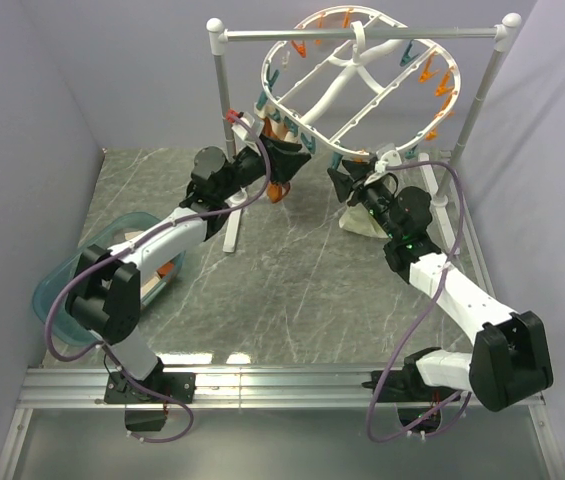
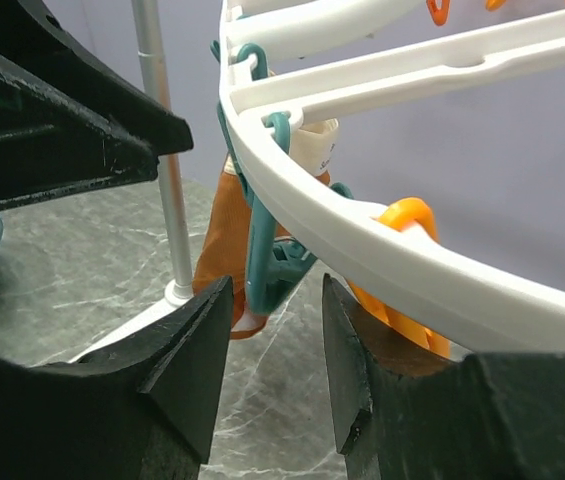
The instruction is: Clip the underwear to the hanger
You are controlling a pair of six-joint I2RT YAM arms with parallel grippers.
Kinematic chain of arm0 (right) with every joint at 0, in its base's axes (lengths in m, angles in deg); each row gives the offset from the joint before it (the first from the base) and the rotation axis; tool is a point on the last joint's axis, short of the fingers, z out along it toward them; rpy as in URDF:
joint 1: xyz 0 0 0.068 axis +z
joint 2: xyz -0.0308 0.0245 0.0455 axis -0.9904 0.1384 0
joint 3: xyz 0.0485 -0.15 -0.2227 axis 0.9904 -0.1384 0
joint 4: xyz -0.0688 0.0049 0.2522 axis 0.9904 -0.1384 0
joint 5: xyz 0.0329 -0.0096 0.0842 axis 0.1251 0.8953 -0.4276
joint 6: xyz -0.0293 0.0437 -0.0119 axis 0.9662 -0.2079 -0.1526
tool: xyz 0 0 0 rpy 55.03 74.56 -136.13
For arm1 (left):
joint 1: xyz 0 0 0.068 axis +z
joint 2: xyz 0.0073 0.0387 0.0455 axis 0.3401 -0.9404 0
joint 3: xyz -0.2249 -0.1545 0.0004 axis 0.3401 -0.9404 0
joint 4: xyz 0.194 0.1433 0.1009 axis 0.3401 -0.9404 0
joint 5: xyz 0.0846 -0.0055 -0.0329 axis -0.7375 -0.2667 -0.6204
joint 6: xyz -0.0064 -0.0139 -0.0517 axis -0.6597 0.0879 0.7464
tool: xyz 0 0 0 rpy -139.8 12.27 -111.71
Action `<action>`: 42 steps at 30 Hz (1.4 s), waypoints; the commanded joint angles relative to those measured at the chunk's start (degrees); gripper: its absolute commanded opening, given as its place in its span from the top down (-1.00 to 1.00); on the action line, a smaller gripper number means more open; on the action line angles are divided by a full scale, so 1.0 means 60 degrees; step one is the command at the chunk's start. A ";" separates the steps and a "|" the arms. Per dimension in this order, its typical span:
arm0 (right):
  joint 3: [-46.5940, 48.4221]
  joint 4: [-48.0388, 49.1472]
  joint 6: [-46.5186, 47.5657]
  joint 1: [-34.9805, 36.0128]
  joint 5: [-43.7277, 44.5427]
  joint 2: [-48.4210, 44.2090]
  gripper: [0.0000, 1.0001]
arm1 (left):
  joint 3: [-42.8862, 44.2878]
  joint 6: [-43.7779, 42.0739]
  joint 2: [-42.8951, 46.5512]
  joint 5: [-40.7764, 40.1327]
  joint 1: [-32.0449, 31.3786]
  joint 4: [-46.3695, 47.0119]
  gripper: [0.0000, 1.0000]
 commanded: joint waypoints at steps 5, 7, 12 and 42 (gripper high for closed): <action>0.0676 0.0834 -0.0252 -0.0069 0.0171 0.0364 0.03 | 0.0823 -0.0103 -0.0327 0.0468 0.0019 0.0879 0.17; 0.0705 0.0877 -0.0209 -0.0069 0.0127 0.0423 0.03 | 0.0969 -0.0176 -0.0400 0.0600 -0.0010 0.0894 0.24; 0.0808 0.0951 -0.0150 -0.0083 0.0083 0.0598 0.02 | 0.1306 -0.0206 -0.0707 0.0864 -0.0156 0.0895 0.38; 0.0969 0.0761 -0.0076 -0.0552 0.0230 0.0819 0.81 | 0.1571 0.0864 -0.1016 0.1378 -0.0274 0.0763 0.53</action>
